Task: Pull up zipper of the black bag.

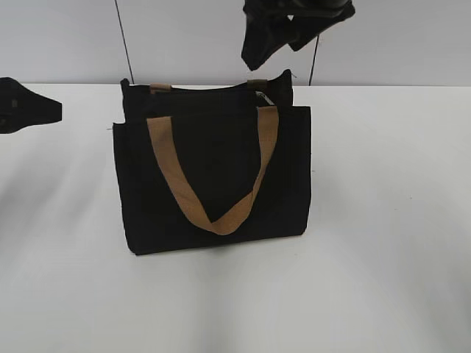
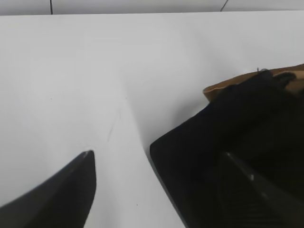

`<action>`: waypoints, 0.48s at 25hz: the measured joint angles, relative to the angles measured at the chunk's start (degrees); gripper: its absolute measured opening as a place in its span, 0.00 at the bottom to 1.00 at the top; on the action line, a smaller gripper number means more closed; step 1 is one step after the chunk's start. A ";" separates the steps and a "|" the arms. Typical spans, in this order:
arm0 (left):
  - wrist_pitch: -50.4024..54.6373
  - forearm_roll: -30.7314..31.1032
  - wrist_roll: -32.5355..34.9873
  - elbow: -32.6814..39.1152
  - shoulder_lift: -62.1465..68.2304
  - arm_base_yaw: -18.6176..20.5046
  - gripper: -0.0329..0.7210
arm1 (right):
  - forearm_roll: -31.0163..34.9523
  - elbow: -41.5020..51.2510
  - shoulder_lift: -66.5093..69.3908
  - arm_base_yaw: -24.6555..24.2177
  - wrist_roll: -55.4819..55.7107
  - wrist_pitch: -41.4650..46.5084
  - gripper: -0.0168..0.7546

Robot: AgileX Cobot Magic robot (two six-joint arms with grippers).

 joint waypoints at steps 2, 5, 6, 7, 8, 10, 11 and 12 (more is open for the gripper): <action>0.00 0.07 -1.57 0.57 0.00 0.00 0.83 | 0.13 0.00 -1.63 0.00 0.00 0.41 0.75; -0.86 0.07 -3.25 1.05 -0.56 0.00 0.82 | 0.13 0.00 -3.96 0.00 0.00 2.30 0.75; -1.39 0.07 -3.48 1.09 -1.30 0.00 0.82 | 0.13 0.00 -4.91 0.00 0.00 3.27 0.75; -1.72 0.07 -3.68 1.09 -1.94 0.00 0.82 | 0.13 0.00 -5.59 0.00 0.00 4.07 0.75; -1.97 0.07 -3.74 1.09 -2.79 0.00 0.81 | 0.13 0.00 -6.53 0.00 0.00 5.06 0.75; -2.75 0.07 -3.89 1.09 -4.29 0.00 0.79 | 0.13 0.51 -8.57 0.00 0.07 6.02 0.75; -3.47 0.07 -3.89 1.09 -4.75 0.00 0.78 | 0.13 1.36 -10.01 0.00 0.07 6.15 0.75; -4.67 0.07 -4.01 1.09 -5.21 0.00 0.77 | 0.13 2.71 -11.34 0.00 0.07 6.20 0.75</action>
